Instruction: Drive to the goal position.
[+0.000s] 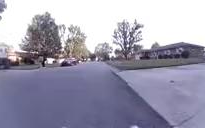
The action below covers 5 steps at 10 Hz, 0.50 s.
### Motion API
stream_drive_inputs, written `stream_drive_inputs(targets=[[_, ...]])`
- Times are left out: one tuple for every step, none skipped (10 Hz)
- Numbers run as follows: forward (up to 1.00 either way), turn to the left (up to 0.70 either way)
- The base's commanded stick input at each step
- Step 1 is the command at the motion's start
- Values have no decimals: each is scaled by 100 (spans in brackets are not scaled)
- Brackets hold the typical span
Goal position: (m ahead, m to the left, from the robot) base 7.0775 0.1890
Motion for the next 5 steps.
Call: stream_drive_inputs(targets=[[100,3],[100,2],[100,2],[100,2],[100,2]])
